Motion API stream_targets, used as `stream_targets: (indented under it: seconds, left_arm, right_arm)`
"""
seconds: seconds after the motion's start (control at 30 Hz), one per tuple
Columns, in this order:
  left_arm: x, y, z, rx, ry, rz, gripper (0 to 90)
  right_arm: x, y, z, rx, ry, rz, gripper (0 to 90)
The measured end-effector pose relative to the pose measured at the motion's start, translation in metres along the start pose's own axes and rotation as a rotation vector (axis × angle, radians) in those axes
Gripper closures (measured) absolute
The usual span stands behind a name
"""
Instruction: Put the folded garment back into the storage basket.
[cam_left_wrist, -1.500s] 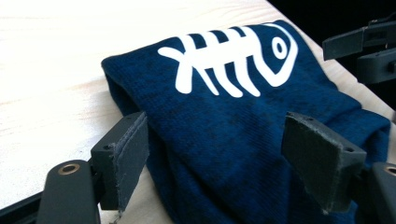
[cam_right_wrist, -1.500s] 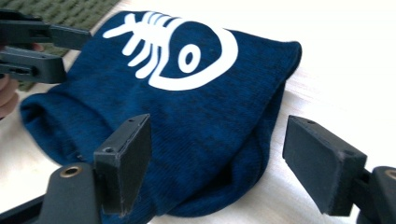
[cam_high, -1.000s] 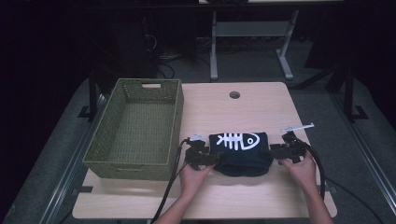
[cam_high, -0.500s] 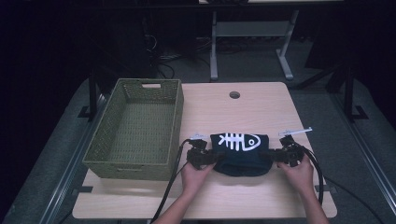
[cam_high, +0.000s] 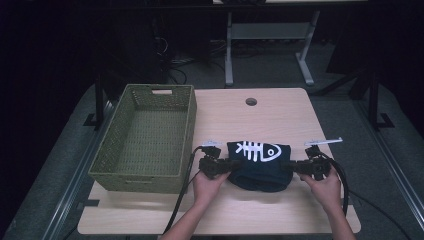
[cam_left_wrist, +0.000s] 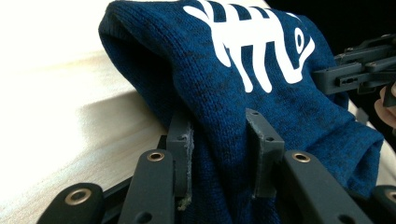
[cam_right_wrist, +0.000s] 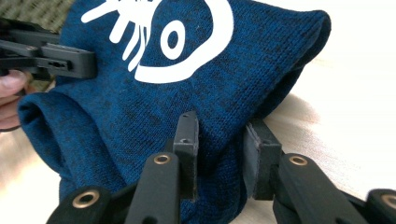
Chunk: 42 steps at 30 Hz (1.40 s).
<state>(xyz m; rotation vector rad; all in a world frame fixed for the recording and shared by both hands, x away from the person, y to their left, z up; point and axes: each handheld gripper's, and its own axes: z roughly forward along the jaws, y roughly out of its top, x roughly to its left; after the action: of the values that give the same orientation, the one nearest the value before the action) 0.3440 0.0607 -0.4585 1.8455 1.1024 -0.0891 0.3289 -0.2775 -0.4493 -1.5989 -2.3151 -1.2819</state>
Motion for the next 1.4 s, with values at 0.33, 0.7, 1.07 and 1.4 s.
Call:
stream_targets:
  seconds: [0.33, 0.7, 1.07, 1.4]
  left_arm:
    - [-0.011, 0.012, -0.010, -0.012, -0.012, 0.035, 66.8]
    - [-0.018, 0.027, -0.026, -0.031, -0.026, 0.056, 66.7]
    - [-0.020, 0.040, -0.041, -0.033, -0.043, 0.061, 66.8]
    - [-0.021, 0.053, -0.051, -0.031, -0.079, 0.059, 67.0]
  right_arm:
    - [0.009, 0.005, -0.017, -0.039, 0.003, -0.001, 70.3]
    - [0.016, 0.011, -0.028, -0.072, 0.041, 0.007, 70.4]
    - [0.025, 0.021, -0.035, -0.095, 0.068, 0.008, 70.6]
    - [0.031, 0.029, -0.043, -0.122, 0.097, 0.020, 71.0]
